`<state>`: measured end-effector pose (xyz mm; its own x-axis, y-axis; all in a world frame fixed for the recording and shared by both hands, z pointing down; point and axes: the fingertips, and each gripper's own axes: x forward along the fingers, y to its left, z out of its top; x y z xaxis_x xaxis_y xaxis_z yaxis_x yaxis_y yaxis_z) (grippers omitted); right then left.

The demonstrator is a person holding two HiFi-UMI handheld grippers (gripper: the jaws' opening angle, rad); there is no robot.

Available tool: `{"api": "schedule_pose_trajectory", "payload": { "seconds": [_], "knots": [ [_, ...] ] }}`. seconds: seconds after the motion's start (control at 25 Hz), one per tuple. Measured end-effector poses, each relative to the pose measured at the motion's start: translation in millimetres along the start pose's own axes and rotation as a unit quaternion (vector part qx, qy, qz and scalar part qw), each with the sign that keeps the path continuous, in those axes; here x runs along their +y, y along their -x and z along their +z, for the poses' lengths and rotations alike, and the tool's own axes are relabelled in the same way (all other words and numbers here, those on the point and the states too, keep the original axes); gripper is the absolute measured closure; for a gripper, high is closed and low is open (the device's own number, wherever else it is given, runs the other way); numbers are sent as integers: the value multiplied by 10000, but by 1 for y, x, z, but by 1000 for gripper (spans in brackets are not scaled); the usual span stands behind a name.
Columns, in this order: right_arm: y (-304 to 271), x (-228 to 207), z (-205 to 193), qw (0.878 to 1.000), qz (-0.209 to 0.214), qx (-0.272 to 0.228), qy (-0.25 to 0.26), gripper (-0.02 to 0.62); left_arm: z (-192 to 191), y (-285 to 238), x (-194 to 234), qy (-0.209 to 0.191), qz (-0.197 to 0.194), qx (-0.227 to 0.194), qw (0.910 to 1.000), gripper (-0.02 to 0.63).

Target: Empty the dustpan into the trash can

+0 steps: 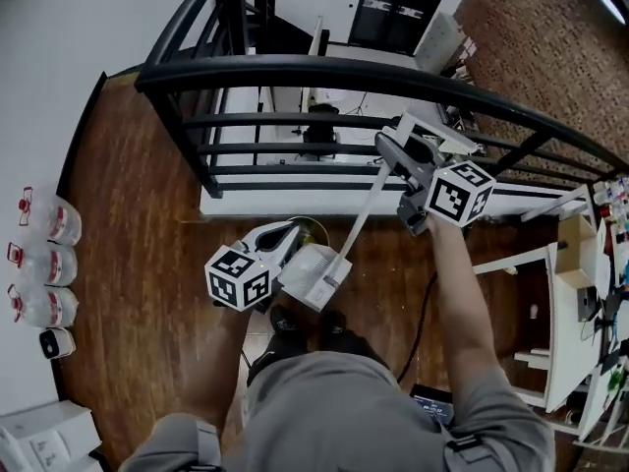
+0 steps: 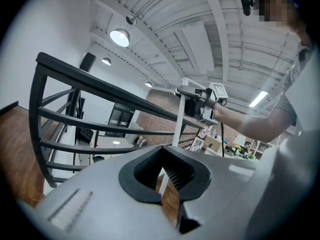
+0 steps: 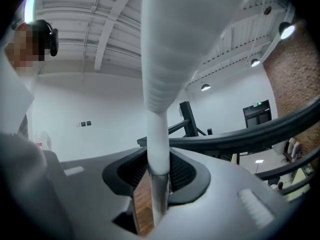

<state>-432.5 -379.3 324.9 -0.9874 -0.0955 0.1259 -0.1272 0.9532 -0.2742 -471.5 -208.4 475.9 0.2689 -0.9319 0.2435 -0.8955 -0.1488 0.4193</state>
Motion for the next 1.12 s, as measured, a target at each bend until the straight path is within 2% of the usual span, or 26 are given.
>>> {"api": "schedule_pose_trajectory", "payload": {
  "seconds": [0.28, 0.4, 0.56, 0.84, 0.96, 1.12],
  "knots": [
    [94, 42, -7, 9984, 86, -409, 383, 485, -4, -26, -49, -351, -242, 171, 9989, 601],
    [144, 47, -6, 9967, -113, -634, 504, 485, -12, -39, -82, -329, -346, 215, 9986, 601],
    [215, 39, 5, 9933, -426, -872, 631, 485, -10, -62, -151, -432, -723, 67, 9964, 601],
    [319, 11, 20, 9775, -1498, -1224, 842, 485, -33, -106, -241, -684, -1332, 339, 9882, 601],
    [363, -13, 5, 9671, -2084, -1203, 822, 485, -45, -127, -276, -774, -1573, 462, 9834, 601],
    [409, -53, -36, 9505, -2836, -1036, 729, 485, -68, -151, -315, -855, -1863, 726, 9761, 601]
  ]
}}
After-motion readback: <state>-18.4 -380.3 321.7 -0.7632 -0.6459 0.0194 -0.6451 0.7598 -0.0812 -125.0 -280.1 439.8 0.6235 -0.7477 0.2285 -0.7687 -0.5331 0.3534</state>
